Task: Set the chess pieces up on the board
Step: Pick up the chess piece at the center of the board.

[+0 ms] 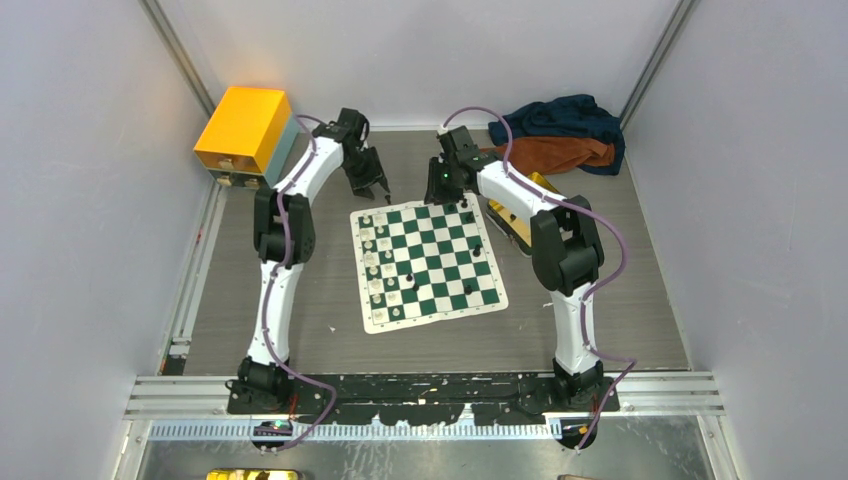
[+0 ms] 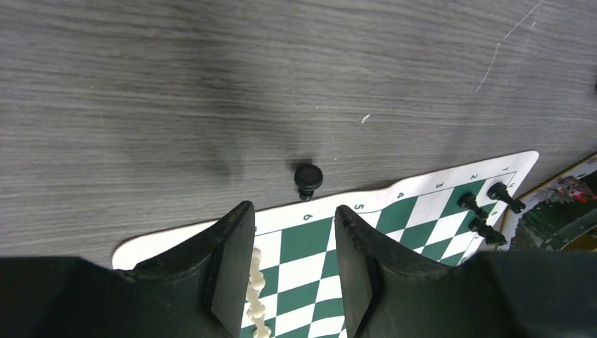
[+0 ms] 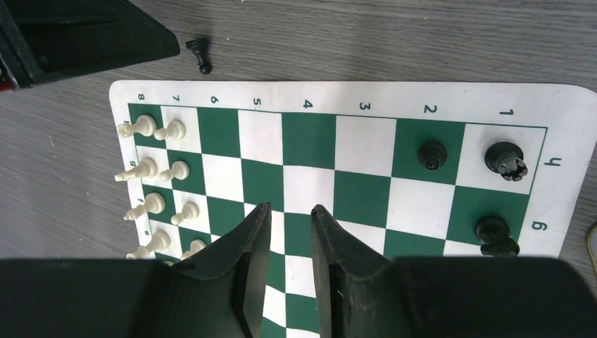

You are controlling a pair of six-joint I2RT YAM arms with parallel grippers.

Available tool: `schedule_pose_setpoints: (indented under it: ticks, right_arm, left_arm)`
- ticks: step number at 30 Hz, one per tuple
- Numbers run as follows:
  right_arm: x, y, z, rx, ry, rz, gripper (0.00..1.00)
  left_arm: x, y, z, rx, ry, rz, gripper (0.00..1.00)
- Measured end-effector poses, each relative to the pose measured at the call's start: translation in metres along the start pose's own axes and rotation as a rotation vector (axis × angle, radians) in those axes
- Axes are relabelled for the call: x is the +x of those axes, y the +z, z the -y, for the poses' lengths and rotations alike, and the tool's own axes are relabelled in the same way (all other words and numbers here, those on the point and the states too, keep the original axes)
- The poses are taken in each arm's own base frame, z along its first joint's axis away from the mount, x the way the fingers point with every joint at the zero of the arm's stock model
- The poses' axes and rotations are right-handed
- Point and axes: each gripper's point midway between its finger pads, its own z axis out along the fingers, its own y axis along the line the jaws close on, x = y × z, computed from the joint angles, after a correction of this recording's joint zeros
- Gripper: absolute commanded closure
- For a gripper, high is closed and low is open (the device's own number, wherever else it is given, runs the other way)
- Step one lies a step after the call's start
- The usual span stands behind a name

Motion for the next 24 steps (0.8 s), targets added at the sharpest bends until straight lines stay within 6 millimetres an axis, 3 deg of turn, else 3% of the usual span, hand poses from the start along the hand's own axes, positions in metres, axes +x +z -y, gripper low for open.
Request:
schedule_pose_setpoints:
  ticks: [8, 15, 20, 24]
  right_arm:
    - [-0.002, -0.001, -0.002, -0.002, -0.007, 0.002, 0.67]
    - [-0.021, 0.009, -0.020, -0.028, -0.072, 0.027, 0.66]
    - [-0.028, 0.027, -0.030, -0.040, -0.107, 0.023, 0.60]
    - [-0.028, 0.042, -0.036, -0.043, -0.147, 0.009, 0.57]
  left_arm:
    - [-0.002, 0.004, 0.015, 0.019, -0.005, 0.013, 0.54]
    - [0.000, 0.005, 0.017, 0.014, -0.021, 0.015, 0.54]
    - [-0.006, 0.004, 0.011, 0.009, -0.037, 0.024, 0.54]
    - [-0.011, 0.006, -0.005, -0.015, -0.063, 0.039, 0.53]
